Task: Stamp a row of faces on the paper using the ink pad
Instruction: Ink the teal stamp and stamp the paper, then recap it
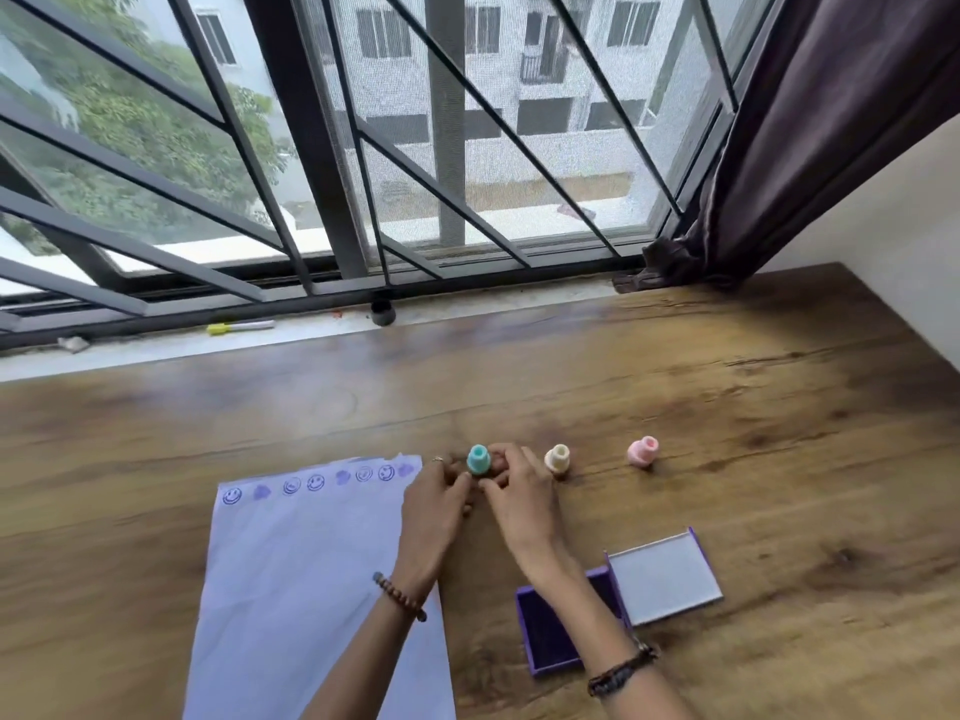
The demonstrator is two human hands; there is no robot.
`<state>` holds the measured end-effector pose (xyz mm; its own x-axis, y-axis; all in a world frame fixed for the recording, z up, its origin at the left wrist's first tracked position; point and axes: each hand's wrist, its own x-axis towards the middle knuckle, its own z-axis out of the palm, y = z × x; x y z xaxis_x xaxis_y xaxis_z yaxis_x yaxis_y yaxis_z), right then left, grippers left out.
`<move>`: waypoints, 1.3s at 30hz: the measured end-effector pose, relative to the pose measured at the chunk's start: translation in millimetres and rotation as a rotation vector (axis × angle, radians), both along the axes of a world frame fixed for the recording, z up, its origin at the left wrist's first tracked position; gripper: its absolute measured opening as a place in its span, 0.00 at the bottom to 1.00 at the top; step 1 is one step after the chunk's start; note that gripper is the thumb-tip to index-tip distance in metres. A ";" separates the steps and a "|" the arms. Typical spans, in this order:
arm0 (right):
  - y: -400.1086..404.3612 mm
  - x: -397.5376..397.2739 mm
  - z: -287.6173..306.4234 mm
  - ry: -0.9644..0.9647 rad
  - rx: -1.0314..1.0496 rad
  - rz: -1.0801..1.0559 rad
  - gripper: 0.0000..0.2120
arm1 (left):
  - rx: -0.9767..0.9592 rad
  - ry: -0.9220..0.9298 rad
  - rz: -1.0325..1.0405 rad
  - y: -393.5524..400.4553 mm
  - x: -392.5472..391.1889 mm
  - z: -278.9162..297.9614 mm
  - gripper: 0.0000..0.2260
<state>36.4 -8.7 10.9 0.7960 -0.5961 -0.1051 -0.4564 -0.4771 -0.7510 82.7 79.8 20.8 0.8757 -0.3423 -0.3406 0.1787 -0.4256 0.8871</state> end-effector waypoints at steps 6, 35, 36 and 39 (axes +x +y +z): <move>-2.4 -16.8 9.0 -0.026 0.048 0.066 0.10 | -0.152 -0.018 0.022 13.9 -9.3 1.6 0.08; 30.3 -147.8 32.3 0.176 -0.160 0.119 0.12 | 0.266 -0.381 -0.700 58.5 -75.1 -16.8 0.31; 32.9 -148.5 31.7 0.199 -0.212 0.139 0.11 | 0.295 -0.407 -0.724 59.0 -75.6 -18.6 0.31; 42.6 -150.9 34.7 0.244 -0.344 0.185 0.08 | 0.300 -0.453 -0.723 60.2 -77.2 -24.1 0.30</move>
